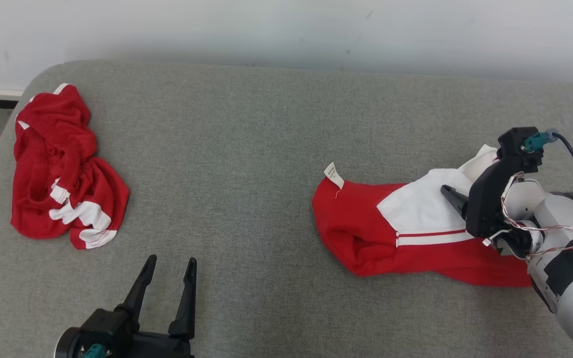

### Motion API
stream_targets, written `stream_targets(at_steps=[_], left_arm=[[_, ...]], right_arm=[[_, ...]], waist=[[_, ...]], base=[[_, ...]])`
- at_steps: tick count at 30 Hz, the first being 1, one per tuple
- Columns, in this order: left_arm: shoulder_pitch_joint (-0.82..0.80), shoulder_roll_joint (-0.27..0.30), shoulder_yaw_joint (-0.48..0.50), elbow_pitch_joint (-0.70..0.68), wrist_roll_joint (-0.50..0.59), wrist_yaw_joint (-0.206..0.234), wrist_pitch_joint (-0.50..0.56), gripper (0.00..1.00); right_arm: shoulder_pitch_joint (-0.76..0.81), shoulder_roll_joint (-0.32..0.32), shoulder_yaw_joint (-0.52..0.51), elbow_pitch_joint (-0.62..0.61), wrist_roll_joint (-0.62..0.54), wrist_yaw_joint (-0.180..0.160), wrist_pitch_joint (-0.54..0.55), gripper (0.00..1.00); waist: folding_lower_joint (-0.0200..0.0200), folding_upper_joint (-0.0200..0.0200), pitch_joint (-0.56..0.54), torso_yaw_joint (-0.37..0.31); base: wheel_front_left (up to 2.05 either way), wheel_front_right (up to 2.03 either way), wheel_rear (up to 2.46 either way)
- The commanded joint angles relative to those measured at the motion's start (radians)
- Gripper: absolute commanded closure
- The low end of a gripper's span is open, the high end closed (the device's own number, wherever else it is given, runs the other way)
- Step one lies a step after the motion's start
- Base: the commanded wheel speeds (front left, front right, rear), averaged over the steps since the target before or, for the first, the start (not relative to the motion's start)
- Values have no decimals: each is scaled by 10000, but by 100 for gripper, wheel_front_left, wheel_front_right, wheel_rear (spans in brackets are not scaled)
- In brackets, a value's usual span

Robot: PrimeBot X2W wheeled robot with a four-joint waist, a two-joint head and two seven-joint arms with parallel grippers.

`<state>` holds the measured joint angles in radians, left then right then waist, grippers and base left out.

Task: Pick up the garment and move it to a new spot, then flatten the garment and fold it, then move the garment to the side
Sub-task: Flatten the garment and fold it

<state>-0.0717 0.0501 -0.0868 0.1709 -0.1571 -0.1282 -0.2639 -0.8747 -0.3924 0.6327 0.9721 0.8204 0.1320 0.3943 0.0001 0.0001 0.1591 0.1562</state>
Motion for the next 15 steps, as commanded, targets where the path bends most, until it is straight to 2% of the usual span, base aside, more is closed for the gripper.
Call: stream_targets(at_steps=[1, 2, 3, 4, 5, 11, 15], left_arm=[[-107, 5, 22, -28, 87, -2, -8, 0], [-122, 5, 24, -18, 89, -4, -8, 0], [-122, 5, 24, -18, 89, -4, -8, 0], [-141, 5, 27, -5, 89, -3, -8, 0], [-156, 5, 33, 10, 84, -4, -8, 0], [-107, 3, 101, 58, -13, 3, -8, 0], [-85, 5, 144, 60, -43, 16, -8, 0]], right_arm=[[-76, 38, 91, -61, 91, -26, -80, 31], [-98, 29, 167, -111, 55, -26, -139, 59], [-98, 29, 167, -111, 55, -26, -139, 59], [-116, 1, 228, -138, 35, -26, -198, 86], [-100, -13, 289, -198, 49, -26, -274, 100], [126, -113, 733, -392, 149, -26, -383, 100], [112, -203, 927, -741, 180, -26, -820, 100]], waist=[[-1, -1, 82, -30], [-1, -1, 95, -43], [-1, -1, 95, -43], [-1, -1, 101, -55], [-1, -1, 94, -71], [-1, -1, -70, -228], [-1, -1, -211, -380]], base=[[0, 0, 0], [0, 0, 0], [0, 0, 0], [0, 0, 0], [0, 0, 0], [0, 0, 0], [0, 0, 0]])
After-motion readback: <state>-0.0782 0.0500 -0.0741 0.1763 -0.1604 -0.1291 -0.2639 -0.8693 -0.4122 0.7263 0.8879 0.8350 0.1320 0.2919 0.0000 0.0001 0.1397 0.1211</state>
